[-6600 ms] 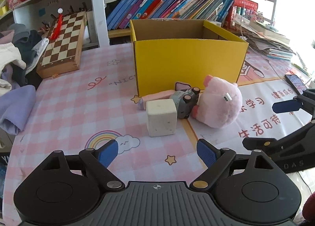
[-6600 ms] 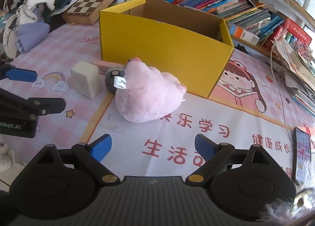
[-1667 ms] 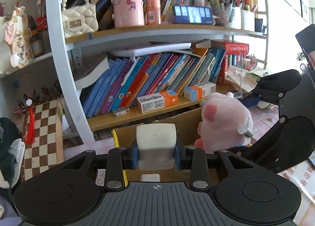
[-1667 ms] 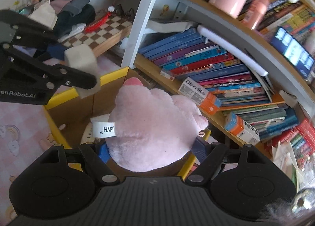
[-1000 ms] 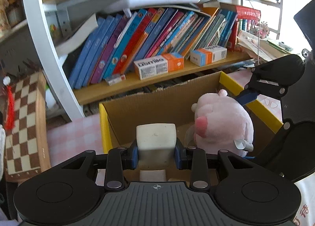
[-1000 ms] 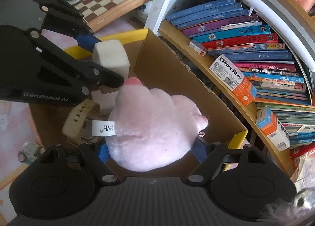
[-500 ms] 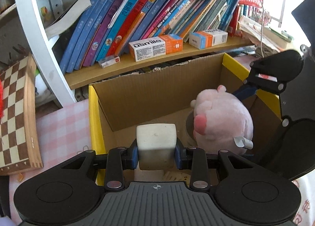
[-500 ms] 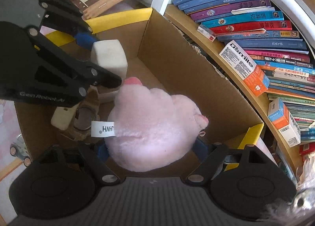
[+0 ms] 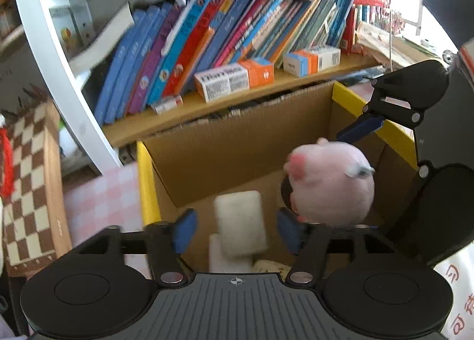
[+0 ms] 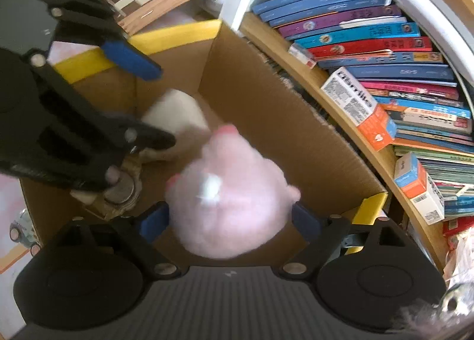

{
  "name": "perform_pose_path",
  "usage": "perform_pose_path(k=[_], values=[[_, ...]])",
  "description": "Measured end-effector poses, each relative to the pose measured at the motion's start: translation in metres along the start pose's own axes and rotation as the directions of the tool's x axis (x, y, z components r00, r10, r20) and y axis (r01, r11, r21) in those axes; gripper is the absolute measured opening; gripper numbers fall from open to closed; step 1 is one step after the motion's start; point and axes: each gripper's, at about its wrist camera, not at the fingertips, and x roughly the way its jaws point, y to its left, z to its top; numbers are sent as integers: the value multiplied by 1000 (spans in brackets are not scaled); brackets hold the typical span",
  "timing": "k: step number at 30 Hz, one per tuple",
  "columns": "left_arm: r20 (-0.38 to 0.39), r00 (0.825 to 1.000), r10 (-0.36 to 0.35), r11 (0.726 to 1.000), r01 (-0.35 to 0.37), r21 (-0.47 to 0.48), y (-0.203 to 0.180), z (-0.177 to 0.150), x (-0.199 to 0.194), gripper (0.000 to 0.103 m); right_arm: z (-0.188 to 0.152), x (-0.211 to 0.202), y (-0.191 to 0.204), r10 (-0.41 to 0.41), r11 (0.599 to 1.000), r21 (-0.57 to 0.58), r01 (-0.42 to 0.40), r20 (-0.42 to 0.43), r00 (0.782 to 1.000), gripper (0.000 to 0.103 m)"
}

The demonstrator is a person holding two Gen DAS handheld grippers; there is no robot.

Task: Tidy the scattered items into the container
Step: 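Lower the cube and plush pig into the box and open both grippers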

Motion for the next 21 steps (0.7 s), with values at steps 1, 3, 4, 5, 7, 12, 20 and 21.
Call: perform_pose_path(k=[1,3,4,5,7,12,20,21], values=[[11,1000,4,1000,-4,7,0,0,-3,69,0,-2,-2,-1,1000,9,1,6,1000,92],[28,999,15,1000,-15,14,-1,1,-9,71,1,-7,-6,-6,1000,25,6,17,1000,93],[36,999,19,1000,-20,14,-1,2,-12,72,2,-10,-7,-7,999,31,6,22,1000,94],[42,999,23,1000,-23,12,-1,2,-15,73,2,-12,-8,-9,999,35,8,27,1000,94],[57,998,30,999,-30,9,-1,2,-21,74,1,-18,-8,-20,999,41,18,39,999,95],[103,994,44,999,-46,13,-4,3,-41,79,0,-32,-6,-45,998,56,41,70,997,95],[170,985,38,998,-44,34,-15,2,-73,83,-5,-58,2,-75,995,75,68,105,992,96],[175,984,38,998,-45,39,-17,1,-76,83,-5,-62,3,-79,994,77,71,109,991,96]])
